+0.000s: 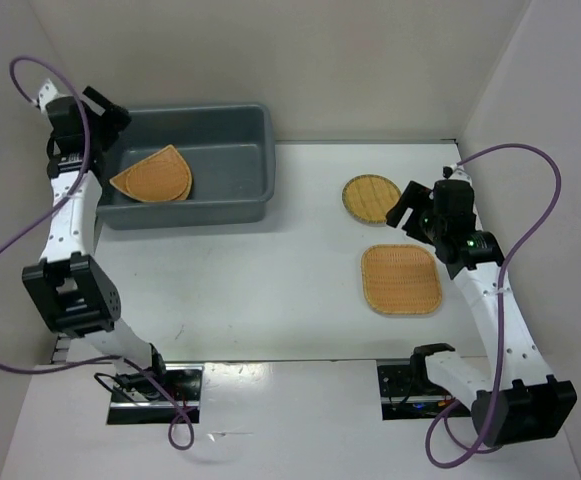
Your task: Place the mixed dishes into the plastic bin
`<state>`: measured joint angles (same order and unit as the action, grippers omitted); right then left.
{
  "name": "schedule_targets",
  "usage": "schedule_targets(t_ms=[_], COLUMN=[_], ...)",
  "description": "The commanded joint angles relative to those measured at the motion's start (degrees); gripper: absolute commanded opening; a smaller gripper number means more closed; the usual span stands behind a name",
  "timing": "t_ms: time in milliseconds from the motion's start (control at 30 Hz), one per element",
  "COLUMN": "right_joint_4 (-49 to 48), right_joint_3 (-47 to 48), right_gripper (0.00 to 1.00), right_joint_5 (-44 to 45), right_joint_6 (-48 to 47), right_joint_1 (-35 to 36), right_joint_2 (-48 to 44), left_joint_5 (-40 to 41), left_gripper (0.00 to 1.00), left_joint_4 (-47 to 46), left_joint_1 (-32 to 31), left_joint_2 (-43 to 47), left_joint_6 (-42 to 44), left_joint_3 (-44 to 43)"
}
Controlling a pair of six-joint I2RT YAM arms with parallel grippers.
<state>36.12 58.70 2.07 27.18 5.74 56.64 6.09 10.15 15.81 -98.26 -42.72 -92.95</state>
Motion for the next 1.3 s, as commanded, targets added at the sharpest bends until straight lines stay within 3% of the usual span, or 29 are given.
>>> schedule_targets(t_ms=[0,67,133,200,233,300,333,367,433,567,700,1000,1267], right_joint_4=[-0.61,0.18,1.49,2.02,2.03,2.55,2.55,2.55,3.08,4.66,5.19,2.21,0.0], right_joint_3=[0.89,1.42,1.42,0.9,0.89,0.2,0.19,-0.77,-2.88,-4.91,-4.38,-6.39,-9.91], right_gripper=[0.84,0.74,0.54,0.53,0.5,0.39,0.31,0.15,0.0,0.0,0.0,0.0,0.0], right_joint_5=[3.37,5.74,9.43,13.38,14.36,14.37,14.37,14.89,16.81,21.57,22.19,11.13,6.64], right_joint_6=[1.72,2.35,3.58,4.1,4.89,5.86,6.48,7.61,8.76,12.11,13.95,16.59,17.12], right_joint_1=[-0.82,-1.52,-3.27,-5.82,-6.35,-8.28,-9.07,-10.12,-13.81,-17.15,-20.06,-32.54,-32.54], right_joint_2=[3.55,5.31,7.34,9.09,9.71,11.29,11.82,11.82,13.92,16.47,19.46,29.05,32.65], left_joint_5=[-18.88,-25.84,-29.53,-30.95,-30.96,-29.74,-29.03,-28.16,-28.15,-30.34,-32.1,-34.21,-32.98], left_gripper=[1.0,1.0,1.0,1.0,1.0,1.0,1.0,1.0,1.0,0.99,0.99,0.99,1.0], left_joint_4=[-5.41,-5.93,-5.93,-6.72,-7.25,-8.65,-9.18,-9.71,-11.46,-13.14,-14.72,-14.72,-12.09], left_joint_1=[-3.74,-8.23,-16.66,-22.64,-28.59,-34.07,-38.71,-40.49,-43.22,-50.77,-54.22,-54.22,-54.22], left_joint_2=[7.72,10.53,11.69,12.48,13.09,13.61,13.62,13.62,12.13,8.53,4.66,-1.66,-5.28], left_joint_6=[4.49,5.18,5.89,5.37,5.37,4.58,4.57,3.62,1.94,0.88,1.5,4.92,7.12], left_joint_3=[1.62,3.64,7.24,10.49,12.33,17.78,19.28,20.86,24.73,27.2,27.81,26.15,22.28])
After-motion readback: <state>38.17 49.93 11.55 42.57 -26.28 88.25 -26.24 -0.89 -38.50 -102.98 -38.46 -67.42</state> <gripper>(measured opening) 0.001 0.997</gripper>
